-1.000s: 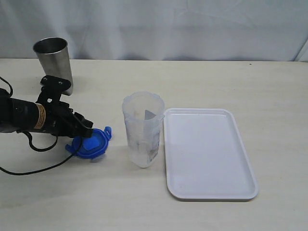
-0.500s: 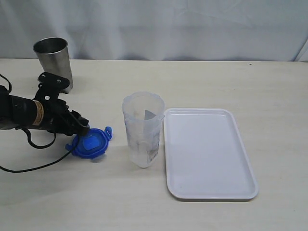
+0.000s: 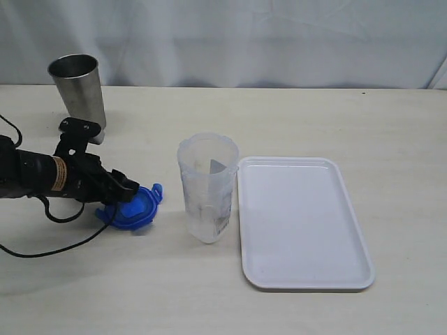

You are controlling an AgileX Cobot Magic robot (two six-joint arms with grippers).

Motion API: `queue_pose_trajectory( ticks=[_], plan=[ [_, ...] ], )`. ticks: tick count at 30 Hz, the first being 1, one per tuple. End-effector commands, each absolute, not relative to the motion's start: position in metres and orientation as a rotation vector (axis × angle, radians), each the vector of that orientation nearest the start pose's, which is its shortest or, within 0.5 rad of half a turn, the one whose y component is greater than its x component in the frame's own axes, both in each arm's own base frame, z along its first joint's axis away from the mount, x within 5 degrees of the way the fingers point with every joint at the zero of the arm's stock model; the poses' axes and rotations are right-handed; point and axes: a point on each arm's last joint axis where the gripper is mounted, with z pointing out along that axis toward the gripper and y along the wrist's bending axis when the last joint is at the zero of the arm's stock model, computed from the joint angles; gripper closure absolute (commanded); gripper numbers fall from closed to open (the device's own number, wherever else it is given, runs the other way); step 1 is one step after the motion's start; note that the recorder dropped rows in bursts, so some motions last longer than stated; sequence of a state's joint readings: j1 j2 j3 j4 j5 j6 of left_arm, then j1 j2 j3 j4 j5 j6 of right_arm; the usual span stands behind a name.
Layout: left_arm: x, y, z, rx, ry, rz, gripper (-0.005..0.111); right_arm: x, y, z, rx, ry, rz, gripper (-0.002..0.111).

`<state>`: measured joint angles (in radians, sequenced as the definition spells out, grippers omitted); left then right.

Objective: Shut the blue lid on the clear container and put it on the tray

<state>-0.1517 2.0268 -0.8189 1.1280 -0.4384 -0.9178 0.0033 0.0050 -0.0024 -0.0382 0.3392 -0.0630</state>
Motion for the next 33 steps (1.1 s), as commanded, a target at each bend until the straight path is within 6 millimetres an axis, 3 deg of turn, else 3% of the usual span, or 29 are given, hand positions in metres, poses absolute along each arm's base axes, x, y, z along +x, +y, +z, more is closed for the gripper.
queue_pose_trajectory(
  ticks=[1,8,16,26,33],
  plan=[
    [0.3279,-0.0898,0.0719,0.560,2.379,-0.547,0.055,0.0535,-0.0013,0.1825,-0.079,1.823,-0.083,0.104],
    [0.3283,-0.0922,0.0741,0.550,2.354,-0.586,0.076,0.0535,-0.0013,0.1825,-0.079,1.823,-0.083,0.104],
    [0.3283,-0.0905,0.0727,0.547,2.371,-0.561,0.078,0.0535,-0.0013,0.1825,-0.079,1.823,-0.083,0.104],
    [0.3282,-0.0905,0.0727,0.550,2.371,-0.560,0.107,0.0535,-0.0013,0.1825,-0.079,1.823,-0.083,0.104],
    [0.3260,-0.0899,0.0714,0.608,2.379,-0.540,0.107,0.0535,-0.0013,0.1825,-0.079,1.823,-0.083,0.104]
  ],
)
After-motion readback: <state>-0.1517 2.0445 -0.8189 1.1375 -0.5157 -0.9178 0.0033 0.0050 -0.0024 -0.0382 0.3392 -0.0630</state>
